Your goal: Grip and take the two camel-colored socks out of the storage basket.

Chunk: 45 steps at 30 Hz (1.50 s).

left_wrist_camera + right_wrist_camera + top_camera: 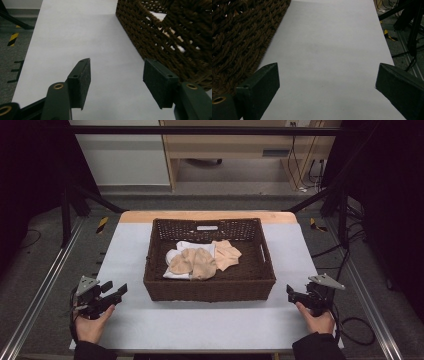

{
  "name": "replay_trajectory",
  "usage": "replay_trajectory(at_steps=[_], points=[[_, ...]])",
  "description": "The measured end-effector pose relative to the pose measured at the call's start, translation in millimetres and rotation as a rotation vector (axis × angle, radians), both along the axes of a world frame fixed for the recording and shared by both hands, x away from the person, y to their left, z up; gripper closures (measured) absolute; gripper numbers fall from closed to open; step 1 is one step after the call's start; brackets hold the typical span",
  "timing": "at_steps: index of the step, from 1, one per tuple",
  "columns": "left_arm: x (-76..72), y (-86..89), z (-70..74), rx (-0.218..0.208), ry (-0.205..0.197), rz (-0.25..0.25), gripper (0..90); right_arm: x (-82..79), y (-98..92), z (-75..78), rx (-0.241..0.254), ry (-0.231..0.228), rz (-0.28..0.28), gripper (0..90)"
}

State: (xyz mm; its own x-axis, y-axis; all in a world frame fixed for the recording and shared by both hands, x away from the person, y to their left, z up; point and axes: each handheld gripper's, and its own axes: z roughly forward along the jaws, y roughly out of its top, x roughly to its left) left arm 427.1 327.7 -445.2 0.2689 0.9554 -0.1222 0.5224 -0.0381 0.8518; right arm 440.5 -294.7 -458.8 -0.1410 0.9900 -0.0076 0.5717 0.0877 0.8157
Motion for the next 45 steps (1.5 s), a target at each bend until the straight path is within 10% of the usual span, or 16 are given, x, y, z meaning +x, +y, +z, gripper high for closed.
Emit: replay_trajectory(at_steps=[23, 45], points=[[1.8, -7.7, 64.2, -0.050, -0.141, -0.031, 38.9, -9.2, 7.4, 7.5, -0.056, -0.088, -0.030, 6.0], [34.4, -79.8, 119.7, 0.009, -0.211, -0.158, 38.7, -8.2, 2.1, 8.2, -0.047, -0.076, -0.041, 5.4]])
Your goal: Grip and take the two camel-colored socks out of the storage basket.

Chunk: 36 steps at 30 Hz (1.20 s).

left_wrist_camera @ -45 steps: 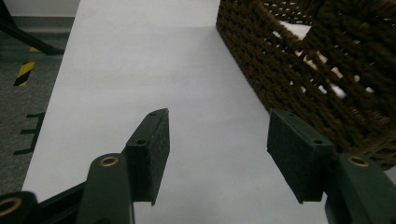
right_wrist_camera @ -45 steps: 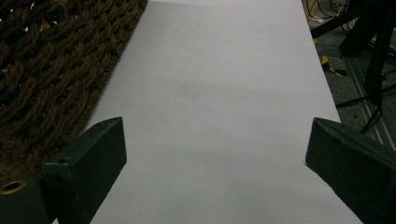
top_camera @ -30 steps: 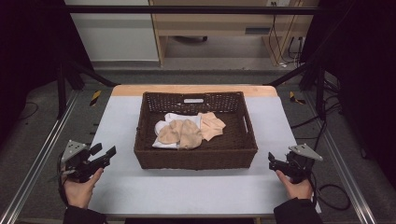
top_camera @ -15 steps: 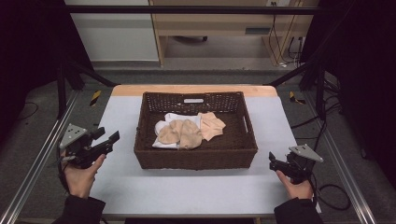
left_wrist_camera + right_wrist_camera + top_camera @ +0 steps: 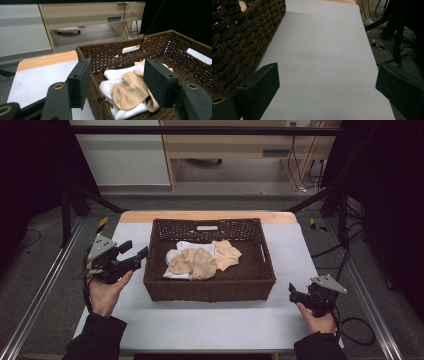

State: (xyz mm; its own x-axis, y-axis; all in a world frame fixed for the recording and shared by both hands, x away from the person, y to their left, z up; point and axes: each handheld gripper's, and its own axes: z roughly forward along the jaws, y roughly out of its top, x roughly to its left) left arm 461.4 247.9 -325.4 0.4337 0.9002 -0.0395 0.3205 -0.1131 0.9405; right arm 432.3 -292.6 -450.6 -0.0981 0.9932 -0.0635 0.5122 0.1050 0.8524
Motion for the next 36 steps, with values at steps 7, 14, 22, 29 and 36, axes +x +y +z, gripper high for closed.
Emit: replay_trajectory(at_steps=[7, 14, 22, 29, 36], points=[[20.8, -28.6, 7.5, 0.011, 0.018, -0.031, 39.3, -0.8, 1.2, 0.6, -0.011, -0.006, 0.002, 5.4], [35.4, -45.1, 8.6, 0.036, 0.023, -0.025, 39.7, 0.4, 0.7, 0.9, -0.011, -0.009, 0.000, 5.4], [59.8, -62.5, 7.2, 0.083, 0.037, -0.012, 40.3, 2.5, 1.9, 0.9, -0.020, -0.008, 0.006, 5.5], [84.9, -85.0, -4.5, 0.065, 0.019, -0.030, 42.8, 3.0, 1.8, 0.5, -0.022, -0.010, 0.006, 5.6], [99.5, -97.0, -20.8, 0.098, 0.026, -0.035, 44.4, 3.3, 1.6, 0.2, -0.024, -0.008, 0.005, 5.8]])
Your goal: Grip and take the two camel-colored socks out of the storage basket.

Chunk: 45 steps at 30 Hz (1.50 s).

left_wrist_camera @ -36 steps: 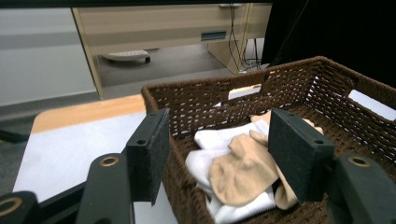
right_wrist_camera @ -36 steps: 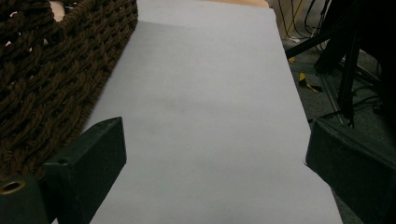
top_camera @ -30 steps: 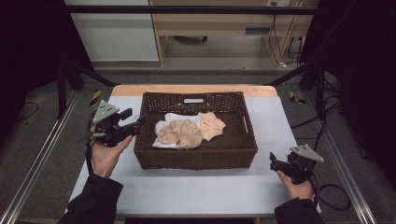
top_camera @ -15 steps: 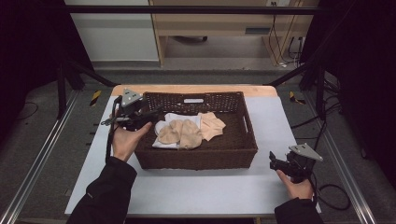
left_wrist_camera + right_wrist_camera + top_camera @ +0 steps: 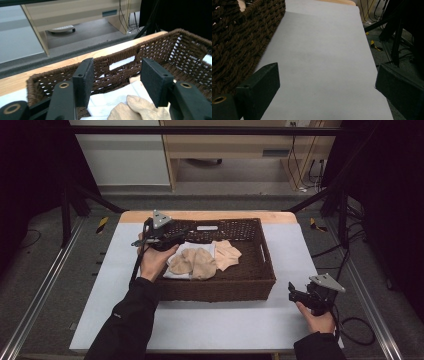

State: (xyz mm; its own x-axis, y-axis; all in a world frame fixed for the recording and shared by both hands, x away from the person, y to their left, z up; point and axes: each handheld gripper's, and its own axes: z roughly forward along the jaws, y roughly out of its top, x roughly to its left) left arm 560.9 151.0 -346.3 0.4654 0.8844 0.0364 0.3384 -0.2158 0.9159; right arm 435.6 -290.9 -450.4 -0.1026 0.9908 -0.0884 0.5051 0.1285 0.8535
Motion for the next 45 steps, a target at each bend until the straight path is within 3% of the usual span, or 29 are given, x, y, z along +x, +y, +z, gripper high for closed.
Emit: replay_trajectory(at_steps=[4, 9, 19, 22, 24, 27, 29, 36, 45], points=[[9.6, -2.7, -9.5, 0.018, 0.015, 0.013, 45.3, 0.3, 0.5, -0.3, 0.001, 0.005, -0.002, 5.9], [20.6, 1.4, -28.9, 0.032, 0.072, 0.045, 45.5, 0.7, 1.0, -0.9, -0.007, 0.007, 0.001, 6.0], [25.6, 11.5, -56.1, 0.044, 0.158, 0.070, 49.3, 1.8, 1.0, -1.8, -0.007, 0.014, -0.001, 6.0], [25.6, 10.0, -58.2, 0.056, 0.177, 0.057, 49.9, 1.5, 1.3, -1.8, -0.011, 0.012, 0.000, 6.0], [25.0, 7.6, -59.0, 0.078, 0.178, 0.054, 51.7, 1.5, 1.2, -1.8, -0.012, 0.012, 0.002, 6.0], [24.6, 2.5, -64.5, 0.127, 0.221, 0.047, 52.2, 2.1, 1.0, -2.1, -0.009, 0.015, -0.003, 6.0], [23.4, 0.1, -66.5, 0.145, 0.223, 0.045, 52.4, 2.3, 1.3, -2.2, -0.007, 0.015, -0.004, 6.0], [23.8, -5.4, -69.5, 0.152, 0.239, 0.020, 51.2, 3.5, 1.1, -2.9, -0.017, 0.019, -0.004, 6.0], [28.1, -8.5, -76.7, 0.193, 0.266, -0.021, 45.2, 3.8, 1.3, -3.0, -0.020, 0.018, -0.005, 6.0]])
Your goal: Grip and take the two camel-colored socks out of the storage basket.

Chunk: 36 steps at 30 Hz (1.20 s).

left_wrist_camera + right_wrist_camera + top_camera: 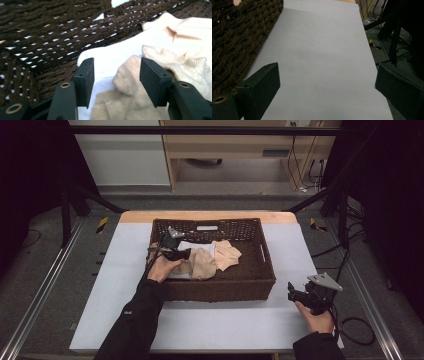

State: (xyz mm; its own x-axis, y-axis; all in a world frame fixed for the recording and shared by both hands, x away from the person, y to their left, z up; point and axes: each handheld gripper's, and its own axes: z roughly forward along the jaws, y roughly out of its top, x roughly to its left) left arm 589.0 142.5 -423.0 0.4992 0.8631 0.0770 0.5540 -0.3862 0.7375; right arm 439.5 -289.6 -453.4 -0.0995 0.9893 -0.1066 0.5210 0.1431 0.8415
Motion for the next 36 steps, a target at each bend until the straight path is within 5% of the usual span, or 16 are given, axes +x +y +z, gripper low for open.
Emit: replay_trajectory(at_steps=[10, 16, 20, 25, 36], points=[[3.8, -7.1, -3.4, 0.038, 0.057, -0.060, 52.8, 0.2, 0.8, -1.1, 0.001, 0.008, 0.002, 6.1], [2.1, -5.8, -2.5, 0.033, 0.109, -0.084, 77.8, -0.1, 0.5, -0.9, 0.000, 0.006, 0.003, 6.3], [0.3, -4.1, 0.7, 0.028, 0.108, -0.084, 82.2, -0.5, -0.1, -0.5, 0.000, 0.004, 0.001, 6.3], [-6.1, 0.2, 7.6, -0.002, 0.068, -0.090, 82.8, -1.0, -0.5, -0.4, -0.006, 0.003, 0.001, 6.3], [-15.1, 12.7, 30.5, -0.190, -0.070, -0.070, 83.4, -2.2, -0.8, 0.1, -0.005, 0.005, -0.003, 6.4]])
